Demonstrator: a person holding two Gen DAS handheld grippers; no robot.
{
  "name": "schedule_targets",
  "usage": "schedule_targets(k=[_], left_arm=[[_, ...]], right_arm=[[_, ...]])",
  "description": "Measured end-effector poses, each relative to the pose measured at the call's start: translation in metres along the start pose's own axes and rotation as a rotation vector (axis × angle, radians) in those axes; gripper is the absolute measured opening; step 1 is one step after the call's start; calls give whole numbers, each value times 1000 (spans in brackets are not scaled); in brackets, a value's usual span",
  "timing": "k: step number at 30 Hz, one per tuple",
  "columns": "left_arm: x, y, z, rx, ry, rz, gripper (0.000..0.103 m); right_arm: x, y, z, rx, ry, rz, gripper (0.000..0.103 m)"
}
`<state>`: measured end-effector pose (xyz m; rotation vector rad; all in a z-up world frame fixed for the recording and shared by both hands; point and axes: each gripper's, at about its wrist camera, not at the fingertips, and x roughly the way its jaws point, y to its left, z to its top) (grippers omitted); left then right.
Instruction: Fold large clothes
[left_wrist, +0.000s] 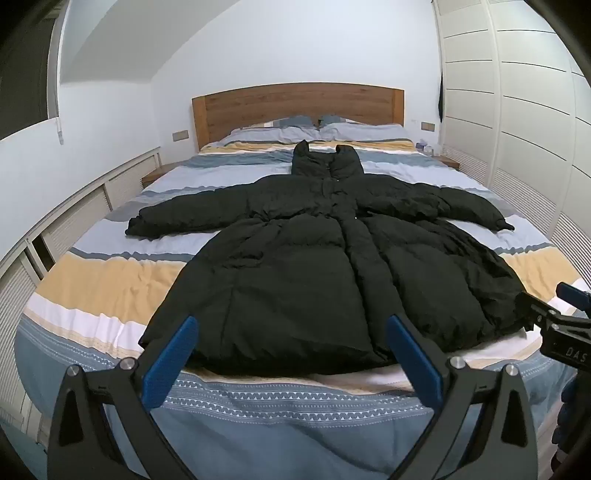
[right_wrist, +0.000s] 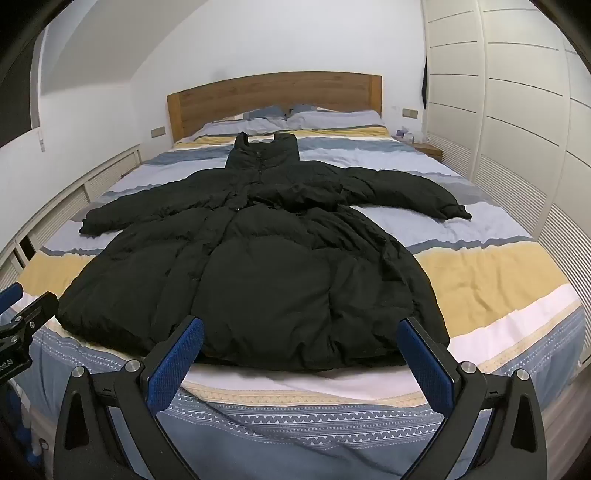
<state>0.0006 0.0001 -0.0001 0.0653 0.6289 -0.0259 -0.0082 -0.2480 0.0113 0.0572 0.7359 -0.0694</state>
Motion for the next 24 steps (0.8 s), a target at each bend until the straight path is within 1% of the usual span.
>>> schedule_targets(k=[12, 24], left_arm=[[-5, -1, 1, -2, -5, 0, 103], [4, 2, 0, -15, 16, 6, 103]], right_arm=[[1, 0, -1, -4, 0, -7, 102], [3, -5, -3, -5, 5, -8, 102]])
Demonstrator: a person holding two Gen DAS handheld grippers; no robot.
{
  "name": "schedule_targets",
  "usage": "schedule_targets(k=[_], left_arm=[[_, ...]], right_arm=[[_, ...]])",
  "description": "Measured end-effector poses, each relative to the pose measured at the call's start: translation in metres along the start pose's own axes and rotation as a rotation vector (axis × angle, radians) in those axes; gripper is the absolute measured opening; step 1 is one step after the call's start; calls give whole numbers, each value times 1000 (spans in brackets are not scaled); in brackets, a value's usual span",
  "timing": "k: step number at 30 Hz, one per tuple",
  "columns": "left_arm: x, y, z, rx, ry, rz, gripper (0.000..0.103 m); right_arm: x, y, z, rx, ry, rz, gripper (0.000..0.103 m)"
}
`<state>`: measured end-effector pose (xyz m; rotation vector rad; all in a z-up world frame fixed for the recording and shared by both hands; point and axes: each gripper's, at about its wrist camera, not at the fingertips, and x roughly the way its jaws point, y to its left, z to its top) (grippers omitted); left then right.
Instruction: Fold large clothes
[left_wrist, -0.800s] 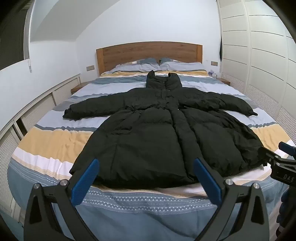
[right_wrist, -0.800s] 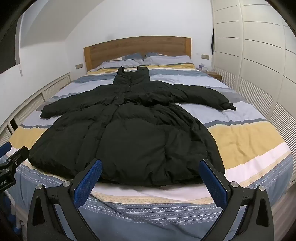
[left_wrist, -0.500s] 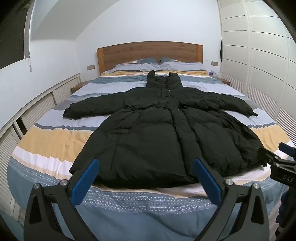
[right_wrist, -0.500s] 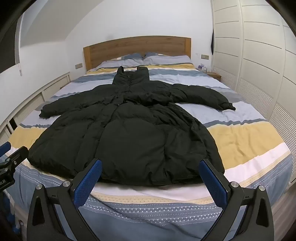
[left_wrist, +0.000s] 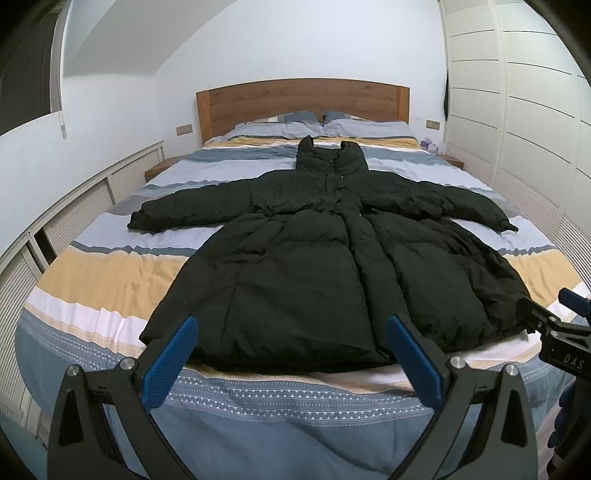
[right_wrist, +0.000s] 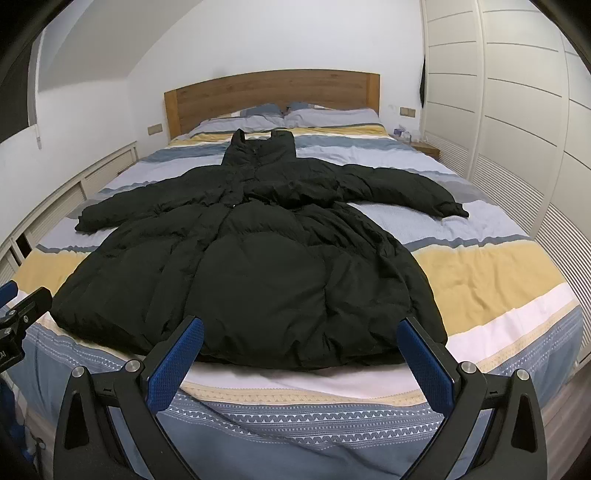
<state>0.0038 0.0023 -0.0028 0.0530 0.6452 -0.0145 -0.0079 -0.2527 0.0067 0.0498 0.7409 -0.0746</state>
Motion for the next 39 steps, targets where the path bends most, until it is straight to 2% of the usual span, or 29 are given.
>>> schedule_targets(k=[22, 39], left_arm=[[9, 1, 0, -21, 34, -42, 103], [33, 5, 1, -34, 73, -74, 103]], right_arm=[[5, -3, -1, -10, 10, -12, 102], [23, -7, 4, -5, 28, -15, 102]])
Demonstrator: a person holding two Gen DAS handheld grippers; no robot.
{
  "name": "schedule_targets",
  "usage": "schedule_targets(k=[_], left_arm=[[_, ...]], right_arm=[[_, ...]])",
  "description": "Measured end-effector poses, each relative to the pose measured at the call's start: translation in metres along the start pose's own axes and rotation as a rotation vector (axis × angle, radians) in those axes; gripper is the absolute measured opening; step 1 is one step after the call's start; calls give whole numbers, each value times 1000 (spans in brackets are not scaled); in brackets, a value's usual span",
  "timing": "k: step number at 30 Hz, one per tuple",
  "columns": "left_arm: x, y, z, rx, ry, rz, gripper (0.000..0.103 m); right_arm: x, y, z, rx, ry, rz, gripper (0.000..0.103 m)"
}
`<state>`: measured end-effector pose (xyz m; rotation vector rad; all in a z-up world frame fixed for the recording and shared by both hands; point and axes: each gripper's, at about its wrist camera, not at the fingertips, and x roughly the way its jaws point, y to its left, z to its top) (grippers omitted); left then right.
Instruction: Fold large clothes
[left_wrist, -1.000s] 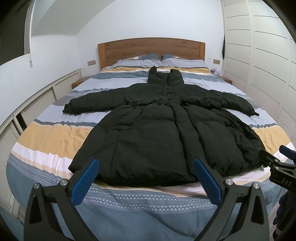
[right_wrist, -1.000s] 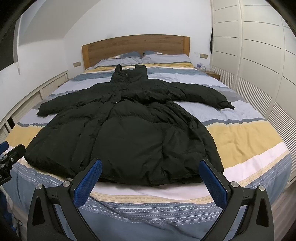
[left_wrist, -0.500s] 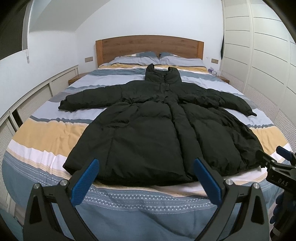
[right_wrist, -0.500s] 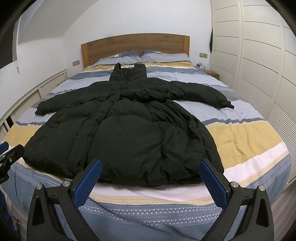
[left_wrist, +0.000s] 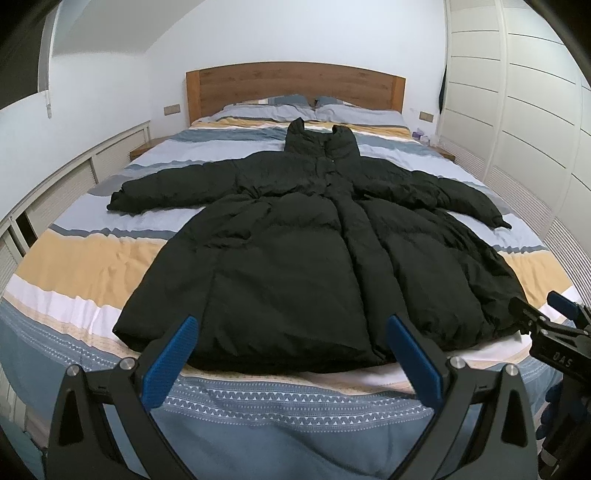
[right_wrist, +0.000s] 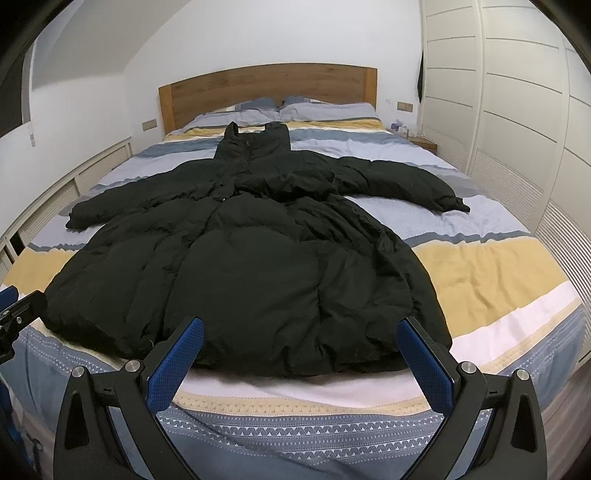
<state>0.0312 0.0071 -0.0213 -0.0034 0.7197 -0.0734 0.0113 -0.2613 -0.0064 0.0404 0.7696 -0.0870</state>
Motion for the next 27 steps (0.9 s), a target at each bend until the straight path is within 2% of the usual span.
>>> schedule_targets(k=[13, 19, 22, 27], left_arm=[[24, 5, 8, 5, 23, 0, 103], [35, 3, 19, 34, 26, 13, 103], [43, 4, 28, 43, 35, 19, 103], [63, 17, 46, -7, 73, 4, 103]], right_arm=[[24, -12, 12, 18, -6, -20, 102], [45, -38, 26, 59, 24, -57, 102], [57, -57, 36, 107, 49, -41, 102], [81, -88, 66, 167, 72, -23, 102]])
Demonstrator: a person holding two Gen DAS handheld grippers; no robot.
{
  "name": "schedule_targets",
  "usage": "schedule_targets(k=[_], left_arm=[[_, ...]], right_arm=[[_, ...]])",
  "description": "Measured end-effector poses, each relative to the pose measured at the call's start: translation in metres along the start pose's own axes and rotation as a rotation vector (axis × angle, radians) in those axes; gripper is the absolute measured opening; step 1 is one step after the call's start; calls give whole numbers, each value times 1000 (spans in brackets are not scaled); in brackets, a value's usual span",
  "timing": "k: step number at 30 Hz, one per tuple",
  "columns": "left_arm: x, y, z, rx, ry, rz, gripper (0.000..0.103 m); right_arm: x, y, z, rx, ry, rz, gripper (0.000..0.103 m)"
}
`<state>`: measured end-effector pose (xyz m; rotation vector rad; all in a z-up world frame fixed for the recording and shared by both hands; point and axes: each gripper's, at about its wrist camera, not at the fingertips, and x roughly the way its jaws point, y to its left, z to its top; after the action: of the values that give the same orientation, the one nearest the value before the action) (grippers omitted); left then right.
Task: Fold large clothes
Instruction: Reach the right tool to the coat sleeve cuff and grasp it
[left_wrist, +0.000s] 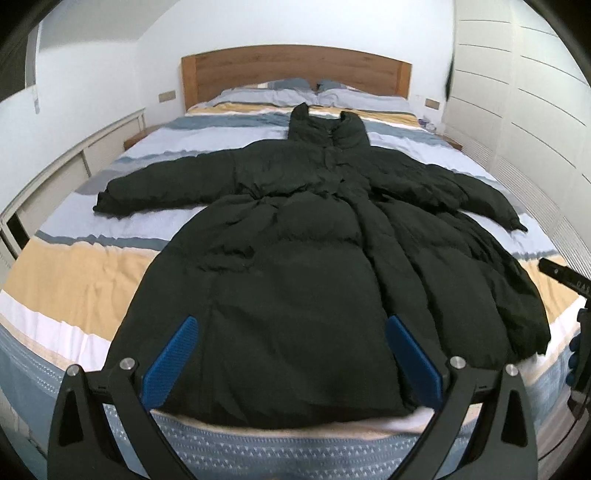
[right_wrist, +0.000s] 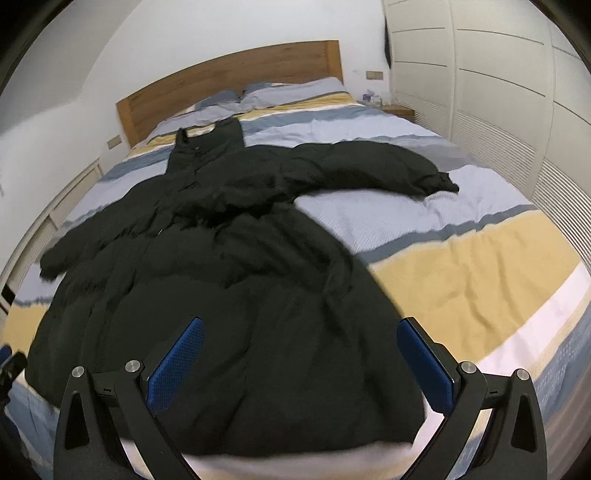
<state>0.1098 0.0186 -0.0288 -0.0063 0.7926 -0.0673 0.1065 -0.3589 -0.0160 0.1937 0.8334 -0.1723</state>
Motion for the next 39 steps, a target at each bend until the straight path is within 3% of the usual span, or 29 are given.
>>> schedule_targets(k=[5, 10, 13, 17, 21, 25, 33, 36, 39], left_arm=[[20, 21, 25, -42, 8, 7, 103], [55, 35, 72, -66, -13, -11, 103], [83, 37, 105, -69, -46, -3, 103], [124, 34, 142, -68, -68, -20, 103], [161, 29, 167, -50, -32, -21, 103], [179, 26, 175, -47, 17, 14, 103], [194, 23, 188, -64, 115, 84, 103], [196, 24, 189, -83, 161, 103, 103], [199, 26, 190, -101, 204, 114, 103]], right_arm=[[25, -25, 38, 73, 8, 24, 102], [66, -59, 70, 187, 35, 57, 102], [106, -95, 93, 334, 45, 104, 102], [162, -147, 120, 520, 39, 101, 102], [211, -190, 140, 632, 26, 55, 101], [245, -220, 154, 738, 19, 69, 101], [281, -257, 178, 870, 33, 75, 95], [287, -264, 180, 906, 41, 73, 86], [293, -271, 187, 932, 65, 64, 60]])
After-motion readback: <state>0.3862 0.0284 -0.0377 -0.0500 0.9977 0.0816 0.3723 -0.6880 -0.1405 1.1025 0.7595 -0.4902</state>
